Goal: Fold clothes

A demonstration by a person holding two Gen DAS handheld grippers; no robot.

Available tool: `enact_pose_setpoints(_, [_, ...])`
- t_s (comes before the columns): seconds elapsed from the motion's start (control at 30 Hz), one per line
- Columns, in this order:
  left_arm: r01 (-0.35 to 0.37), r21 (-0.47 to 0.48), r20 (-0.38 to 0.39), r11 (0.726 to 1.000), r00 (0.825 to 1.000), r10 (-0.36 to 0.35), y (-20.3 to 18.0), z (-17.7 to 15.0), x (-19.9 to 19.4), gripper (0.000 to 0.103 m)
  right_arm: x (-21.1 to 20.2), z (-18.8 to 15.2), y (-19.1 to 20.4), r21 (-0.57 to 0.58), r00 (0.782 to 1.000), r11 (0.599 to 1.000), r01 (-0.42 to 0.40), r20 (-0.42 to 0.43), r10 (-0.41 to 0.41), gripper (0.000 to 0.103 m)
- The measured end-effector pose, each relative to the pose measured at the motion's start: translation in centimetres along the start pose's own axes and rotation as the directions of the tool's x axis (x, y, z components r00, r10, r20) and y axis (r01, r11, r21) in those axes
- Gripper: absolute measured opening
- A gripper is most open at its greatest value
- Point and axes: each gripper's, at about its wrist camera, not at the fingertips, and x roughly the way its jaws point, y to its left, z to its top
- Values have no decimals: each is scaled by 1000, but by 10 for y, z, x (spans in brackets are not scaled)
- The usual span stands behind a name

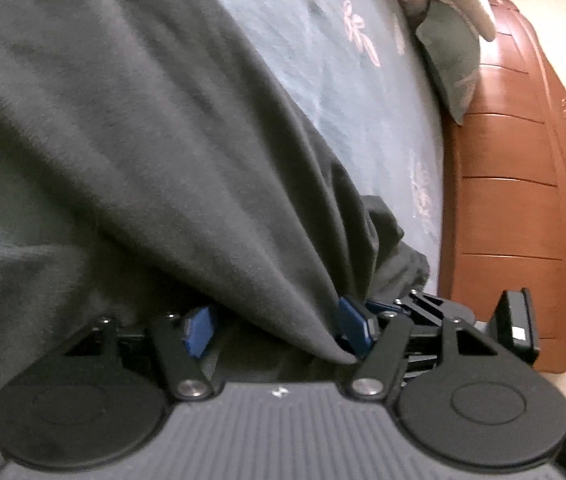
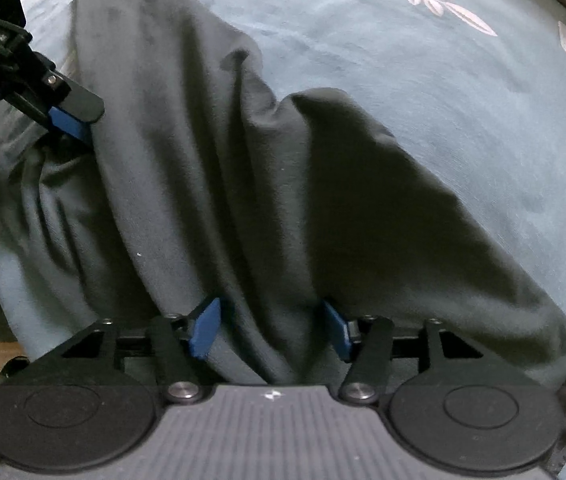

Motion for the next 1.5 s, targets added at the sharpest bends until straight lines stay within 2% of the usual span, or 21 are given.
enact_pose_setpoints(0.1, [24, -14, 31, 1000, 999, -24, 4, -2, -1, 67, 1, -1, -1, -5, 1000, 1000, -12, 4, 12, 68])
enact_pose_setpoints(0.23, [39, -52, 111, 998, 993, -33, 6, -11, 1, 67, -1, -8, -8, -19, 997, 998, -62, 43, 63, 72])
enact_pose_setpoints(0.4, [96, -187, 249, 978, 967, -47, 11, -25, 4, 67, -5, -18, -19, -43, 986, 991, -129, 97, 132, 73])
enact_pose_setpoints(0.53, [128, -185, 319, 974, 946, -64, 11, -19, 7, 67, -8, -27, -28, -64, 972, 982, -180, 139, 188, 73])
enact_pose_setpoints(0.67, [171, -168, 320, 971, 941, -110, 18, -13, 4, 67, -7, -36, -32, -116, 958, 972, -205, 180, 224, 76])
enact_pose_setpoints(0.8, [209, -157, 310, 965, 938, -153, 21, -5, 5, 67, -7, -37, -22, -146, 960, 972, -183, 185, 209, 82])
enact_pose_setpoints(0.97, [237, -153, 330, 959, 927, -177, 32, -16, -10, 67, -3, -42, -5, -196, 967, 971, -136, 187, 173, 99])
enact_pose_setpoints(1.13, [237, -116, 358, 965, 916, -181, 37, -29, -18, 67, 9, -43, 20, -252, 977, 968, -5, 203, 58, 101])
enact_pose_setpoints(1.2, [254, -82, 381, 964, 902, -206, 44, -40, -25, 67, 7, -47, 25, -225, 972, 974, 32, 234, 22, 100])
enact_pose_setpoints(1.3, [275, -43, 405, 961, 884, -234, 46, -46, -30, 68, 0, -55, 40, -159, 946, 976, 149, 311, -93, 98])
enact_pose_setpoints(1.4, [267, -25, 423, 963, 876, -232, 45, -50, -31, 68, -15, -67, 74, -137, 873, 939, 316, 430, -231, 97])
enact_pose_setpoints(1.43, [272, -38, 442, 962, 868, -228, 46, -53, -31, 68, -20, -70, 86, -130, 843, 921, 367, 465, -270, 95])
enact_pose_setpoints(1.5, [280, -63, 469, 958, 856, -219, 47, -56, -31, 69, -22, -72, 112, -162, 803, 880, 446, 507, -313, 87])
